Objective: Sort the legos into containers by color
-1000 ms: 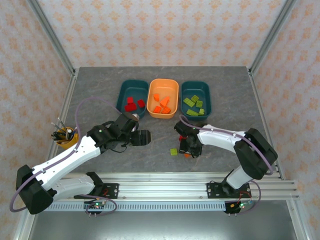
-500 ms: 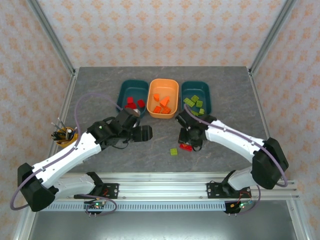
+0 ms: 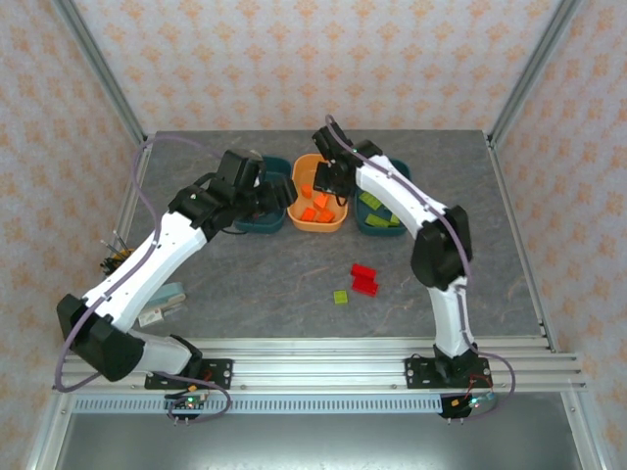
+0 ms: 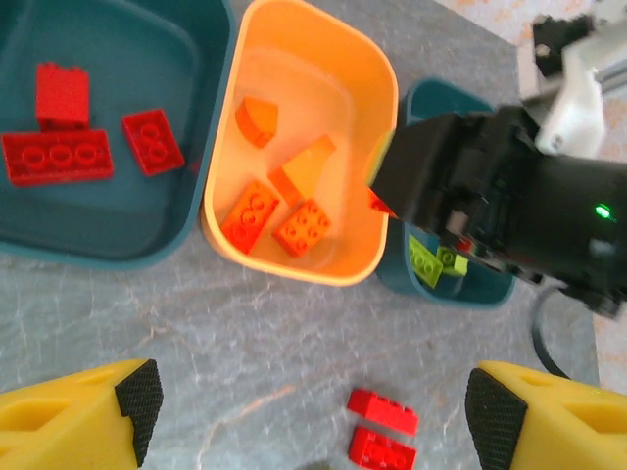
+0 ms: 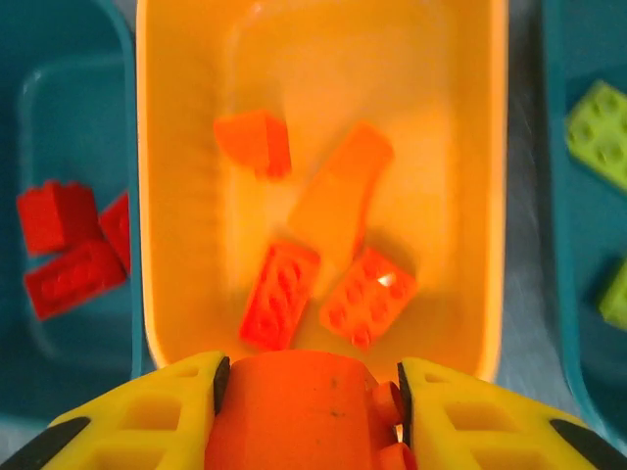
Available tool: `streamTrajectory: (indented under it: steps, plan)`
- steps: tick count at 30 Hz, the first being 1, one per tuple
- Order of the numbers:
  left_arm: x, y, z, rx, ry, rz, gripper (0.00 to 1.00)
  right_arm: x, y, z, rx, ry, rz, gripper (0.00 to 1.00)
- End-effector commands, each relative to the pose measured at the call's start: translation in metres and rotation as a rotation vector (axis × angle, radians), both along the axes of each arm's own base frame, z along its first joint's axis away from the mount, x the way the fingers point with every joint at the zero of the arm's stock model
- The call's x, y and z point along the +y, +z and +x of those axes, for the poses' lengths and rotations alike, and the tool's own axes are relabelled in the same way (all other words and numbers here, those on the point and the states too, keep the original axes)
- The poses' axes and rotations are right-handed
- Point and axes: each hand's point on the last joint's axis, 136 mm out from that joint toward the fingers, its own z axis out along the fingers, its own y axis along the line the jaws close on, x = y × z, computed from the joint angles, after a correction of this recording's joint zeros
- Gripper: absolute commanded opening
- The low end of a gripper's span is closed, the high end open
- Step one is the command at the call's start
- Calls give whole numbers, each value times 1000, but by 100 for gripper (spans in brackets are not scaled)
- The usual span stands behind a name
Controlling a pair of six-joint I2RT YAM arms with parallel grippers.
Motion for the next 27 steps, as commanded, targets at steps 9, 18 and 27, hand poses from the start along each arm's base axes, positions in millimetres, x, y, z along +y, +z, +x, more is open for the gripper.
streamTrajectory:
  steps: [9, 18, 27]
  plan:
    - [-10, -6, 30, -25, -27, 20, 84, 6, -48, 98, -66, 11, 24, 32]
    - [-8, -24, 21, 16, -31, 31, 84, 15, -74, 113, -68, 35, 57, 48]
    - [-12, -23, 13, 27, -60, 34, 84, 15, -18, 100, -111, 47, 84, 60]
